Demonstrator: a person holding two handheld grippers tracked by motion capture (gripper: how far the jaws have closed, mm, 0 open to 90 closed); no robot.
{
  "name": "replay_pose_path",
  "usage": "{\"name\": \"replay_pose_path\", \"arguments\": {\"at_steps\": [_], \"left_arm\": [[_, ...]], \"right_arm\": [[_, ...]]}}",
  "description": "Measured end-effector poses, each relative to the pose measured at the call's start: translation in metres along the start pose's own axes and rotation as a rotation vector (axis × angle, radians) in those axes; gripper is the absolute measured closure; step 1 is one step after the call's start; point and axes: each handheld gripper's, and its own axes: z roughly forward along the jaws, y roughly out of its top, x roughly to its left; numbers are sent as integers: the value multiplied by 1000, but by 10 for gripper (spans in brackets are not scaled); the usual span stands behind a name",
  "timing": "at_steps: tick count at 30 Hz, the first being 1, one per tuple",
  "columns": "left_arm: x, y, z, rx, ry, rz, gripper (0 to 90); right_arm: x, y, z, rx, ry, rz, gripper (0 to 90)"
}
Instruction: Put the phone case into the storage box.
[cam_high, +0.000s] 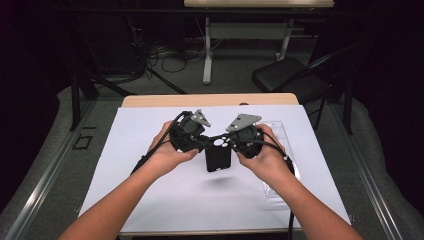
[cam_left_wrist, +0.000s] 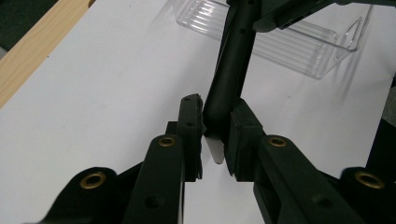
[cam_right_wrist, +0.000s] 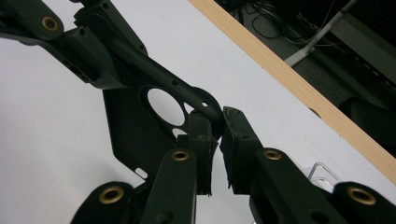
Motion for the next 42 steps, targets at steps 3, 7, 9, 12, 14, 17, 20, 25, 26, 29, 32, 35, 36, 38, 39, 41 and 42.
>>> {"name": "replay_pose_path", "arguments": {"at_steps": [3, 7, 9, 12, 14, 17, 20, 25, 26, 29, 32, 35, 36, 38, 39, 41, 42], "left_arm": [[0, 0, 0, -5, 1, -3, 754], [1, -1, -2, -11, -1, -11, 714], [1, -1, -2, -21, -8, -19, 694], [2, -3, -2, -30, -7, -28, 647], [3, -3, -1, -37, -10, -40, 626], [3, -5, -1, -47, -19, -52, 585], [4, -6, 0, -48, -13, -52, 555], [6, -9, 2, -51, -5, -65, 522], [6, -10, 2, -55, -3, -69, 513], [8, -11, 0, -69, 9, -70, 488], [10, -14, -3, -88, 16, -77, 461], [12, -18, -3, -94, 20, -80, 440], [13, -19, -3, -99, 16, -90, 440], [15, -22, -3, -98, 19, -94, 440], [15, -24, -3, -102, 16, -100, 440], [17, -28, -3, -106, 13, -113, 440], [18, -29, -4, -106, 15, -113, 440]], "right_arm": [[0, 0, 0, -4, -3, 5, 835], [-2, 0, -1, -10, -7, 10, 835], [-2, 0, -1, -12, -11, 11, 836], [-3, 0, -2, -16, -16, 20, 836], [-4, 0, -2, -21, -24, 18, 836], [-5, 0, -2, -22, -34, 20, 836], [-6, 0, -3, -24, -42, 24, 836], [-8, 0, -4, -25, -52, 27, 837], [-8, 0, -5, -27, -54, 26, 837], [-11, 1, -7, -30, -60, 27, 837], [-15, 1, -9, -38, -68, 33, 838], [-19, 1, -12, -47, -75, 36, 838], [-21, 1, -13, -51, -79, 35, 838], [-26, 0, -16, -58, -88, 39, 839], [-29, 0, -17, -60, -92, 44, 839], [-35, -1, -19, -65, -101, 52, 839], [-38, -2, -20, -66, -107, 56, 840]]}}
